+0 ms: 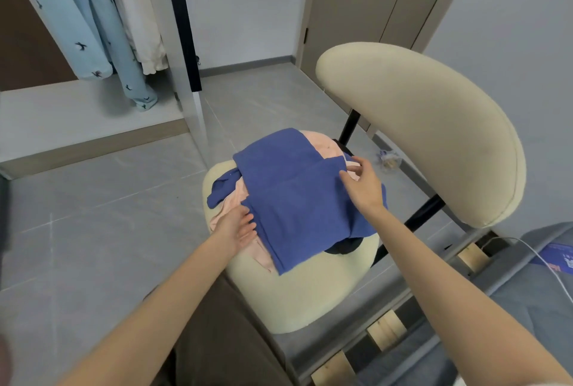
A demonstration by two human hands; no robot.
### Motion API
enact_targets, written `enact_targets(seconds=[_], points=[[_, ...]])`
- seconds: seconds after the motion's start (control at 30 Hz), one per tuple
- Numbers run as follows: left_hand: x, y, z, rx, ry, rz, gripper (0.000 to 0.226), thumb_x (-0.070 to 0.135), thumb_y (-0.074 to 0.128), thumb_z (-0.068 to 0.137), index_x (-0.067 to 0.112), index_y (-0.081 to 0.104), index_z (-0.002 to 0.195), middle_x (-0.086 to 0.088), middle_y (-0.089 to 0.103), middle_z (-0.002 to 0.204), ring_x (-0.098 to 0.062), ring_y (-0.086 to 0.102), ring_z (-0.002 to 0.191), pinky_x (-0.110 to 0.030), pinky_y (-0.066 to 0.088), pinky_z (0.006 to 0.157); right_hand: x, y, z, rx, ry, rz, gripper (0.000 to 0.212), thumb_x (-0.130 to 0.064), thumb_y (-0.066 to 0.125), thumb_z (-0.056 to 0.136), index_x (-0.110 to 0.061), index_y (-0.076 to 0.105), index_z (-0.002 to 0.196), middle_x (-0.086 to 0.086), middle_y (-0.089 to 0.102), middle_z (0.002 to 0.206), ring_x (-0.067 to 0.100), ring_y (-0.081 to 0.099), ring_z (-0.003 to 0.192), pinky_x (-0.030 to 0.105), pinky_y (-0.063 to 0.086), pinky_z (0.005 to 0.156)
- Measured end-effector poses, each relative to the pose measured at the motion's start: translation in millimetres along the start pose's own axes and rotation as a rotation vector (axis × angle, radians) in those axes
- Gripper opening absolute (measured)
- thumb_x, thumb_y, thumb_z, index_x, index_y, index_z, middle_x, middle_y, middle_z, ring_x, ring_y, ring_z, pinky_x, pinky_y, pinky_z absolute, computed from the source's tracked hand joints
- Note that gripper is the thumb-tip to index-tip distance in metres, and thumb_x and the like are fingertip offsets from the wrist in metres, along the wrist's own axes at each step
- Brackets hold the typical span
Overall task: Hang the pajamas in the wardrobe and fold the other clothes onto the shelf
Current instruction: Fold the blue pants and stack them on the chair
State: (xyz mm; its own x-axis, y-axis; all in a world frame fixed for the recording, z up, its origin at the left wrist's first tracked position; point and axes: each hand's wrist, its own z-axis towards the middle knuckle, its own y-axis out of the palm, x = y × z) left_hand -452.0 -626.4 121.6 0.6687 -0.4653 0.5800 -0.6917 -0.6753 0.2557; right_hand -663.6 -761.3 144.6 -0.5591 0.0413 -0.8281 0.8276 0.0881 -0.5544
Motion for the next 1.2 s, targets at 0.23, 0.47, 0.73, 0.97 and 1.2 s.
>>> enact_targets(seconds=[0.23, 0.47, 0.73, 0.97, 1.2], points=[[-33.6, 12.2, -1.2, 0.023, -0.025, 0.142, 0.031, 0.021, 0.056, 0.092, 0.010, 0.052, 0.120, -0.006, 0.058, 0.112, -0.024, 0.053, 0.096, -0.034, 0.044, 0.080, 27.4, -9.3, -24.3, -0.062, 0.058, -0.315, 0.059, -0.057, 0.056, 0.085, -0.010, 0.054, 0.121, 0.008, 0.060, 0.118, 0.031, 0.054, 0.113, 0.046, 0.046, 0.095], [-61.2, 20.0, -13.6, -0.102, -0.128, 0.162, 0.015, 0.028, 0.059, 0.093, 0.018, 0.051, 0.102, 0.003, 0.061, 0.083, -0.014, 0.058, 0.073, -0.028, 0.044, 0.054, 52.8, -9.2, -45.4, -0.032, 0.125, -0.346, 0.034, -0.041, 0.055, 0.092, -0.009, 0.046, 0.097, 0.013, 0.051, 0.103, 0.031, 0.051, 0.096, 0.037, 0.044, 0.072], [-68.1, 26.8, -8.3, -0.006, 0.150, 0.228, 0.041, 0.018, 0.044, 0.100, 0.011, 0.037, 0.140, -0.007, 0.049, 0.138, -0.030, 0.052, 0.121, -0.035, 0.046, 0.087, 56.7, -31.2, -42.7, 0.003, -0.023, -0.185, 0.031, -0.026, 0.036, 0.103, -0.004, 0.045, 0.083, 0.008, 0.050, 0.074, 0.021, 0.043, 0.066, 0.034, 0.030, 0.055], [-62.4, 16.1, -7.5, 0.015, 0.208, 0.406, 0.045, 0.026, 0.041, 0.101, 0.017, 0.031, 0.144, -0.002, 0.044, 0.143, -0.026, 0.046, 0.126, -0.033, 0.043, 0.091, 56.5, -36.6, -33.8, 0.018, -0.039, -0.251, 0.039, -0.037, 0.043, 0.100, -0.020, 0.039, 0.065, -0.002, 0.046, 0.061, 0.018, 0.044, 0.058, 0.030, 0.029, 0.050], [-69.5, 12.7, -13.2, -0.104, -0.024, 0.252, 0.042, 0.030, 0.060, 0.092, 0.015, 0.044, 0.128, 0.000, 0.055, 0.120, -0.018, 0.057, 0.090, -0.029, 0.049, 0.073, 70.2, -24.3, -53.1, 0.063, 0.526, 0.141, 0.063, -0.053, 0.047, 0.093, -0.004, 0.039, 0.132, 0.012, 0.045, 0.133, 0.034, 0.044, 0.122, 0.044, 0.043, 0.099]])
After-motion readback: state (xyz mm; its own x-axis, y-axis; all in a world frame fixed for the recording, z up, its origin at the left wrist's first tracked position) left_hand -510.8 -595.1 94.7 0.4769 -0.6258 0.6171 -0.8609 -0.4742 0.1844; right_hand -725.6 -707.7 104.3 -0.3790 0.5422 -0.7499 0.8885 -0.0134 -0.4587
